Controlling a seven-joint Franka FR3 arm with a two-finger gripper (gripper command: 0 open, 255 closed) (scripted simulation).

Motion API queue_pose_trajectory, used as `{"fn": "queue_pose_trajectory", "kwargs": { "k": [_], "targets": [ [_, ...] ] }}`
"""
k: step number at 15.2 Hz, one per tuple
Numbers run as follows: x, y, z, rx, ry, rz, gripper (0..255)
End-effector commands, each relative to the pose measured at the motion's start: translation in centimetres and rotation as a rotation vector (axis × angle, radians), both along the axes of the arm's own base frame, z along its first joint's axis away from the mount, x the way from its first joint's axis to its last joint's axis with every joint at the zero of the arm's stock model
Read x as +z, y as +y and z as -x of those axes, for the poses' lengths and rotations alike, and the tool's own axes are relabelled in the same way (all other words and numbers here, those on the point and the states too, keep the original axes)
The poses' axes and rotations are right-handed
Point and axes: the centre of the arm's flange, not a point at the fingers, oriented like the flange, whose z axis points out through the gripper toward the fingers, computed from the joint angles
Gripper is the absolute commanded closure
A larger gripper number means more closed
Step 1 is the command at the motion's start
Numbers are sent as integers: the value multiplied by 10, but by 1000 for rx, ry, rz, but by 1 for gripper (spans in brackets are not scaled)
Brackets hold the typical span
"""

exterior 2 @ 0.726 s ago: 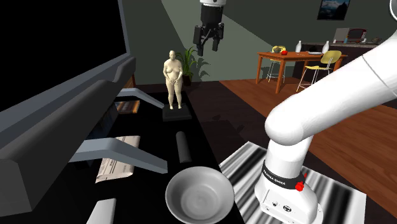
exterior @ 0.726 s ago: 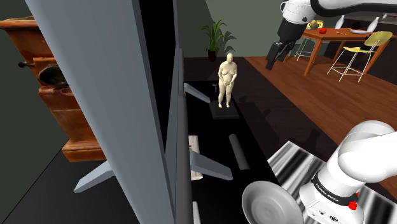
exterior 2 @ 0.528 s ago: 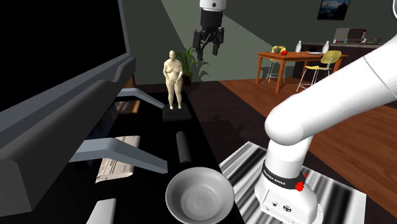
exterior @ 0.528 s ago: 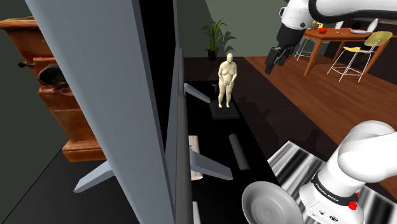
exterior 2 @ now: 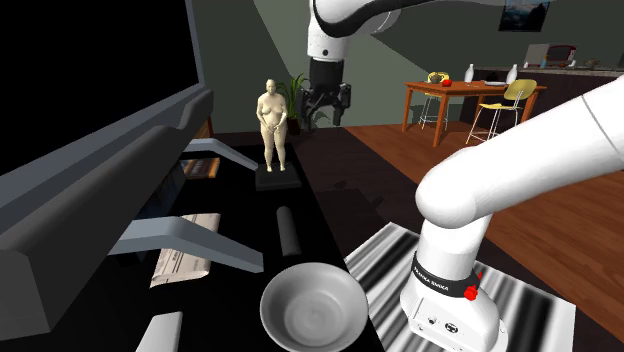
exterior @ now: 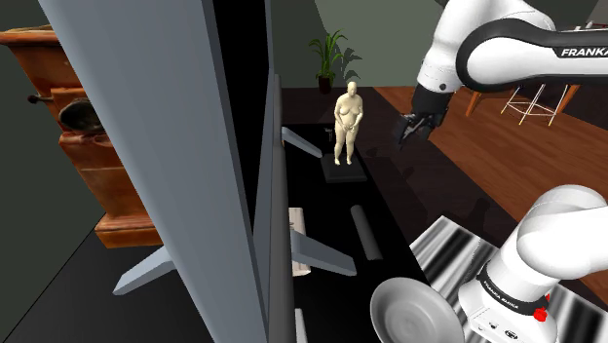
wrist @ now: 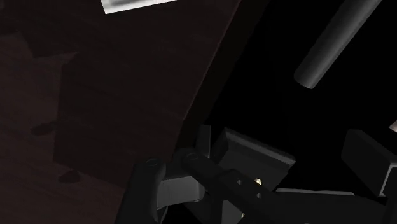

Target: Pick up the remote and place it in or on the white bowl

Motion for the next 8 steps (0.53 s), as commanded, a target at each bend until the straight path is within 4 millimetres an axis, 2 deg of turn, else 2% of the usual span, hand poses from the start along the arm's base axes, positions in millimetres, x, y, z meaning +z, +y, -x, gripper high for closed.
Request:
{"fn": "queue_pose_trajectory", "kwargs": {
  "k": [1,8],
  "targets": [
    [-23,12,2,-57,11,-21,0],
    [-97,55,11,-242,49,-90,0]
  ]
}}
